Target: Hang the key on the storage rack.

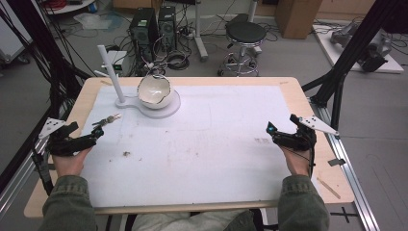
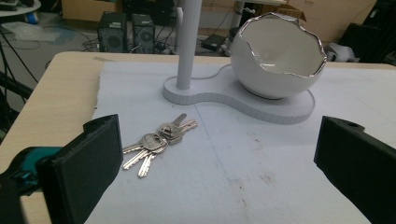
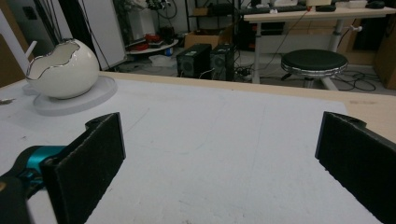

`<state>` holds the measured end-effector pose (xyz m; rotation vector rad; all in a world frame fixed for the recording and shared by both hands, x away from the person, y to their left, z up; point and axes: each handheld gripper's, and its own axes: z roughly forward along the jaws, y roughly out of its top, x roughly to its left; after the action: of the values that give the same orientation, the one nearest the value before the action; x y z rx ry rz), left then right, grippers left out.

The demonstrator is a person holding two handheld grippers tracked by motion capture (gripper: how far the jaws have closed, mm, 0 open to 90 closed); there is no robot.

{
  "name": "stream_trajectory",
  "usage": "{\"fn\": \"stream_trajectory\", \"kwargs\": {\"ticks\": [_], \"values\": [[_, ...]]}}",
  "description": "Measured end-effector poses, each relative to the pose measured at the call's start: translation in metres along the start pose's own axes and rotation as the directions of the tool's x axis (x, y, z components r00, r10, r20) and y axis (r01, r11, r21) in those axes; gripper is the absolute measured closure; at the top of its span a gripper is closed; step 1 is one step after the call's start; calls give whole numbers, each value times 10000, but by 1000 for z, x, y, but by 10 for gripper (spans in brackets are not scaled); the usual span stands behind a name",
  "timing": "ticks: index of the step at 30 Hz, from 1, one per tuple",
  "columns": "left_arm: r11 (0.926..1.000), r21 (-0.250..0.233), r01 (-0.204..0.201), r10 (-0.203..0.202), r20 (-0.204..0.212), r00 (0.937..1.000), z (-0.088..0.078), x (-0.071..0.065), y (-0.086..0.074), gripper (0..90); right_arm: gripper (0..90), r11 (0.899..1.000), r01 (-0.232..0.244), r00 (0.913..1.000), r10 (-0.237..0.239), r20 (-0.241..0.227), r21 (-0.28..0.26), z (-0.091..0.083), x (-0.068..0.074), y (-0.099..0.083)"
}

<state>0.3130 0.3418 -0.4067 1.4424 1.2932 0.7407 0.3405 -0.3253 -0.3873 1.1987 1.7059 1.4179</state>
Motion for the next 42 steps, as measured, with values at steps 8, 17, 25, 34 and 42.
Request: {"fn": "stream_trajectory", "kwargs": {"ticks": [8, 17, 25, 34, 42], "values": [[9999, 92, -126, 126, -35, 9999, 1, -1, 0, 17, 4, 10000, -43, 10000, 43, -34, -25, -2, 1, 0], [9996, 281, -102, 105, -100, 9999, 3, -3, -1, 17, 4, 9996, -164, 9999, 164, -30, 216, -3, 2, -1], [9987, 518, -40, 53, -249, 9997, 3, -5, -1, 17, 4, 9996, 28, 10000, -27, -32, 295, -3, 5, -1], [9927, 1123, -444, 478, -280, 9985, 11, -7, 2, 17, 4, 9996, -47, 10000, 45, 81, 279, -3, 3, -3], [9843, 1610, -717, 767, -248, 9967, 21, -9, 7, 17, 4, 9995, -15, 10000, 13, 36, 315, -3, 3, -3]]}}
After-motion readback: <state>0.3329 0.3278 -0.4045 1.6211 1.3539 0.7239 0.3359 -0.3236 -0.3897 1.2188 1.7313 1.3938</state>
